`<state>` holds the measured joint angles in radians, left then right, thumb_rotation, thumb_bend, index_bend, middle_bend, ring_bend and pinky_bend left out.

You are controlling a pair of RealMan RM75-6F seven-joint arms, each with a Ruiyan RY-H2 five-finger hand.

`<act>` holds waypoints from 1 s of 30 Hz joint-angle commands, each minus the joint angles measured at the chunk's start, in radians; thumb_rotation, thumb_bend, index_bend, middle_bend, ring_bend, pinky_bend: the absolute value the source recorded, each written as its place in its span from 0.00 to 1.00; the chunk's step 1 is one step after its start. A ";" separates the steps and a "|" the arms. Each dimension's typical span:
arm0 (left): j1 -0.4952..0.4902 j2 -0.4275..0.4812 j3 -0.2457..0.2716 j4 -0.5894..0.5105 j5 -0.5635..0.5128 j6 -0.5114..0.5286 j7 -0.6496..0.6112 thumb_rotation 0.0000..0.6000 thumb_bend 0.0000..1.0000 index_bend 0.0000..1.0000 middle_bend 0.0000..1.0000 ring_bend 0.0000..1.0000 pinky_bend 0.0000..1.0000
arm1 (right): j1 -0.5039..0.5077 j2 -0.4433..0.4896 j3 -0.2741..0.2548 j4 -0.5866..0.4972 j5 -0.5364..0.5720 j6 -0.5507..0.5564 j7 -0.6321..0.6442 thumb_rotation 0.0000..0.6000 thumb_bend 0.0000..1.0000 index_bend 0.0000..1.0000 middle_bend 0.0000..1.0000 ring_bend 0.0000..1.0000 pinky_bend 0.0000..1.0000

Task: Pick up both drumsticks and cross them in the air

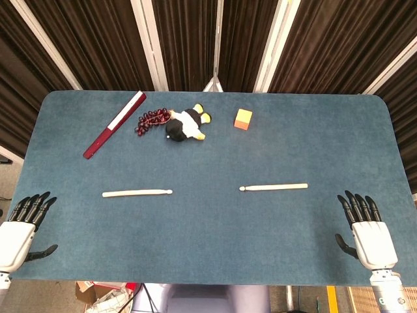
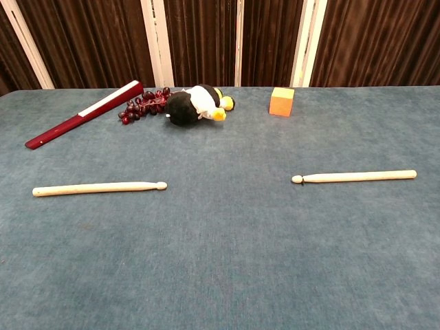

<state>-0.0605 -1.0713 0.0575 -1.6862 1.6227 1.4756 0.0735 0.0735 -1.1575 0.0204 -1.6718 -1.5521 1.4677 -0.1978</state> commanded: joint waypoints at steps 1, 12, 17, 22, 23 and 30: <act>0.000 0.000 0.000 0.000 -0.004 -0.003 -0.001 1.00 0.05 0.00 0.00 0.00 0.00 | 0.003 -0.001 0.001 0.001 0.001 -0.004 0.000 1.00 0.33 0.00 0.00 0.00 0.00; 0.000 0.004 -0.001 -0.008 -0.010 -0.005 -0.003 1.00 0.05 0.00 0.00 0.00 0.00 | 0.040 -0.037 0.046 0.052 -0.047 0.030 0.017 1.00 0.33 0.06 0.14 0.63 0.78; -0.003 0.005 -0.001 -0.008 -0.014 -0.012 -0.007 1.00 0.05 0.00 0.00 0.00 0.00 | 0.109 -0.075 0.098 0.091 0.006 -0.056 -0.020 1.00 0.33 0.24 0.29 0.74 0.86; -0.010 -0.003 -0.006 -0.005 -0.028 -0.029 0.009 1.00 0.05 0.00 0.00 0.00 0.00 | 0.199 -0.131 0.151 0.131 0.113 -0.200 -0.092 1.00 0.33 0.32 0.33 0.75 0.86; -0.011 -0.003 -0.007 -0.006 -0.032 -0.032 0.011 1.00 0.05 0.00 0.00 0.00 0.00 | 0.215 -0.144 0.160 0.142 0.137 -0.227 -0.109 1.00 0.33 0.33 0.35 0.76 0.87; -0.011 -0.001 -0.010 -0.013 -0.039 -0.033 0.011 1.00 0.05 0.00 0.00 0.00 0.00 | 0.300 -0.242 0.185 0.255 0.232 -0.343 -0.209 1.00 0.33 0.37 0.40 0.80 0.87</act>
<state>-0.0718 -1.0725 0.0471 -1.6991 1.5832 1.4429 0.0844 0.3411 -1.3627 0.1918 -1.4572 -1.3456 1.1593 -0.3723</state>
